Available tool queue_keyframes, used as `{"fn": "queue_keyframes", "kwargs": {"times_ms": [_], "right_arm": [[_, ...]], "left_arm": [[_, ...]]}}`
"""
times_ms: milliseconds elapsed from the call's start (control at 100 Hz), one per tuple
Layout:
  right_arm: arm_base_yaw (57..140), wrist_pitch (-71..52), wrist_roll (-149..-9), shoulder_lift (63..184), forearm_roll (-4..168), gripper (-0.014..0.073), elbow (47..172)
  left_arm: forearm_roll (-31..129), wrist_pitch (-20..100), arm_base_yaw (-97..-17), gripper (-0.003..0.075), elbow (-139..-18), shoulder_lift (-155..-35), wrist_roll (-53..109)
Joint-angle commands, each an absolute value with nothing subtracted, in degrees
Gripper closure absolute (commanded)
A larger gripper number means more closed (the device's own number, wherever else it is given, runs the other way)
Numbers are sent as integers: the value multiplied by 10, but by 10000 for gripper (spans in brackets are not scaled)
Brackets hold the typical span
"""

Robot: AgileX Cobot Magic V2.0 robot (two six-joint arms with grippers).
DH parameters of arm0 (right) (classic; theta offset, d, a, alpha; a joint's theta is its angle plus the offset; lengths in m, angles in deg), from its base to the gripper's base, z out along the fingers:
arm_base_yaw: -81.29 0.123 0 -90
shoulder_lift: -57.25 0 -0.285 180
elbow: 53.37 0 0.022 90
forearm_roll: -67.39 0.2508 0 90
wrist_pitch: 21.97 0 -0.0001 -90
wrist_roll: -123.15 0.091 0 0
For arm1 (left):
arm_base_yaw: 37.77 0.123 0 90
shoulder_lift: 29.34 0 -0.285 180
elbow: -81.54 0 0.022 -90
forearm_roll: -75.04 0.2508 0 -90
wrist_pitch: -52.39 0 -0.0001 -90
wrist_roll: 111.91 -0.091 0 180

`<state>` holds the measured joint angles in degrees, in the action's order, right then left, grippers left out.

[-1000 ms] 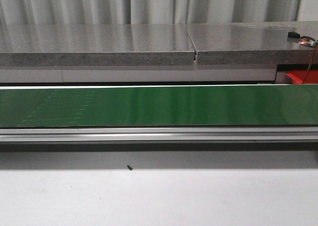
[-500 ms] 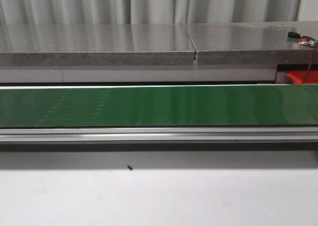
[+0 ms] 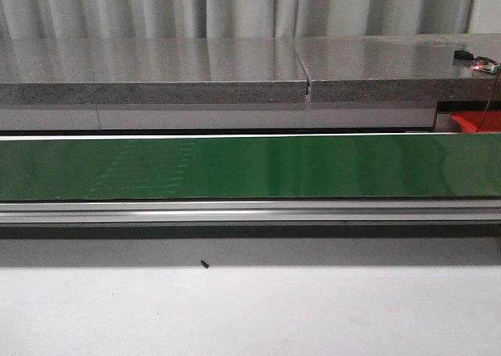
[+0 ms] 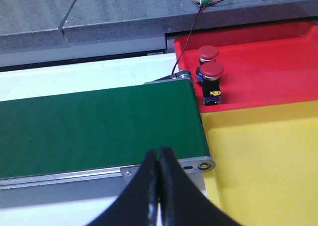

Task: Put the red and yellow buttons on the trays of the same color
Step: 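Lower the left gripper toward the red-capped buttons beside the belt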

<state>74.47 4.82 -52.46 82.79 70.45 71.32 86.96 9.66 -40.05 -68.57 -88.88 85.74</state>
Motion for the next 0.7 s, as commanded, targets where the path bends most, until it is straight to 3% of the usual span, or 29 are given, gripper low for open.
{"fn": "queue_keyframes", "kwargs": {"times_ms": [0,690], "right_arm": [[745,5,-524,831,700,660,728],[745,5,-524,831,700,660,728]], "left_arm": [[892,128,-383,175,-728,-928,888],[704,15,-119,175,-878,-1199,810]]}}
